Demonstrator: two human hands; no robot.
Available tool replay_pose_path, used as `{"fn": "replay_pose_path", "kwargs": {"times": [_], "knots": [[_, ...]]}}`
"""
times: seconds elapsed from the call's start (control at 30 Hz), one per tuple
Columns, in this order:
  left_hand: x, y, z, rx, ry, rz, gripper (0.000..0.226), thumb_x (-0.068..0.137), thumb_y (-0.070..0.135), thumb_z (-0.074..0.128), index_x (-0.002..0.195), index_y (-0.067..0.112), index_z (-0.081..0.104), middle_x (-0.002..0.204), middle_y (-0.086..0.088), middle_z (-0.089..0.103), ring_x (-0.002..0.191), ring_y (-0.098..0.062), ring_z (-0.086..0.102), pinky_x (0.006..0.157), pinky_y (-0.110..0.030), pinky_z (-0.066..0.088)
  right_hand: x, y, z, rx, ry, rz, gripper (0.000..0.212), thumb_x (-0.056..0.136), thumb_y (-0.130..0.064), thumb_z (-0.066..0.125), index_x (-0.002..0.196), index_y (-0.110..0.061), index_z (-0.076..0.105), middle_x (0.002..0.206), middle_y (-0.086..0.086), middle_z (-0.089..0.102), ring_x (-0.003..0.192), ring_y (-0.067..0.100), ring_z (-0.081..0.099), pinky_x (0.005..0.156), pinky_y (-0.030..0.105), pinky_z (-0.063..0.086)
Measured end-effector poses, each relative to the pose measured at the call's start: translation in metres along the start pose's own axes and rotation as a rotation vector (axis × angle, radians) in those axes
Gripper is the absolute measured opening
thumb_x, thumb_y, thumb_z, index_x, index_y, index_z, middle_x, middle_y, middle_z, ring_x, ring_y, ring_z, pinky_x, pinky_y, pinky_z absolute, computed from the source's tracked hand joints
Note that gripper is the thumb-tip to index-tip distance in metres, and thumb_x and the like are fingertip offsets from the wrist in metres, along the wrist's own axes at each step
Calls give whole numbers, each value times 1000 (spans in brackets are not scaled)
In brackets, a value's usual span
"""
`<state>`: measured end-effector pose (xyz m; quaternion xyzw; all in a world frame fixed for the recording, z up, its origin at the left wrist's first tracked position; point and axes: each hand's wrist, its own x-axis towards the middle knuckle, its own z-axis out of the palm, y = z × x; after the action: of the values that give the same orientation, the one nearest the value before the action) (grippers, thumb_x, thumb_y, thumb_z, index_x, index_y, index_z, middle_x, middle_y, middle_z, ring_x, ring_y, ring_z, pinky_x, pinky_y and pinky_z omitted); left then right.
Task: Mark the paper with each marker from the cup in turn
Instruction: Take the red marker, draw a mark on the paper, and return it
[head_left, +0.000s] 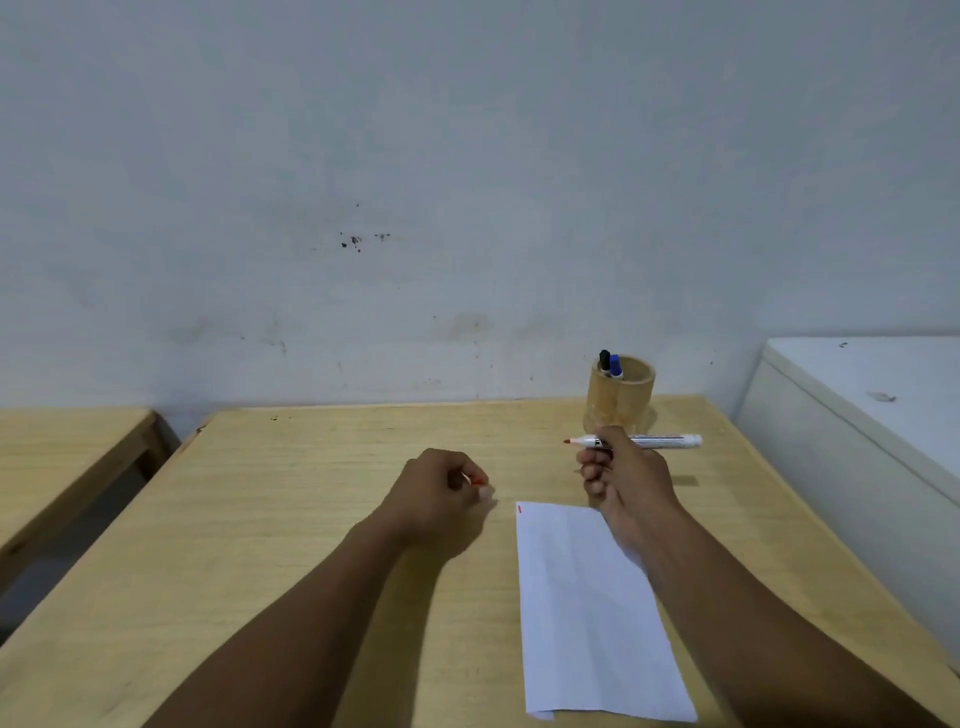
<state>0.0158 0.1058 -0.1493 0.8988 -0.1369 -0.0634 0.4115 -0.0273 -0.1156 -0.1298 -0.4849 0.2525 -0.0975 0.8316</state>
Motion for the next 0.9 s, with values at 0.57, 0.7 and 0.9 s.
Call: {"fn": "replay_pose_path", "kwargs": {"times": [0.57, 0.7, 0.9], "knots": [[23, 125, 2, -944, -243, 13, 13, 97, 15, 65, 107, 7, 70, 85, -3, 76, 75, -17, 72, 69, -28, 48, -29, -86, 0, -85, -307, -229, 18, 94, -14, 59, 96, 1, 69, 70, 13, 70, 52, 18, 62, 56, 29, 40], [24, 131, 7, -900, -233, 44, 11, 96, 17, 67, 97, 6, 70, 77, -5, 73, 69, -16, 70, 66, -26, 47, -27, -83, -2, -142, -365, -276, 16, 97, -12, 62, 88, -1, 68, 68, 12, 69, 52, 17, 58, 55, 27, 38], [30, 136, 7, -859, -162, 72, 16, 95, 17, 70, 84, 6, 69, 65, -5, 63, 59, -15, 65, 61, -25, 47, -16, -83, -2, -173, -404, -254, 21, 97, -24, 67, 84, -7, 65, 67, 9, 57, 46, 11, 45, 44, 23, 35]]}}
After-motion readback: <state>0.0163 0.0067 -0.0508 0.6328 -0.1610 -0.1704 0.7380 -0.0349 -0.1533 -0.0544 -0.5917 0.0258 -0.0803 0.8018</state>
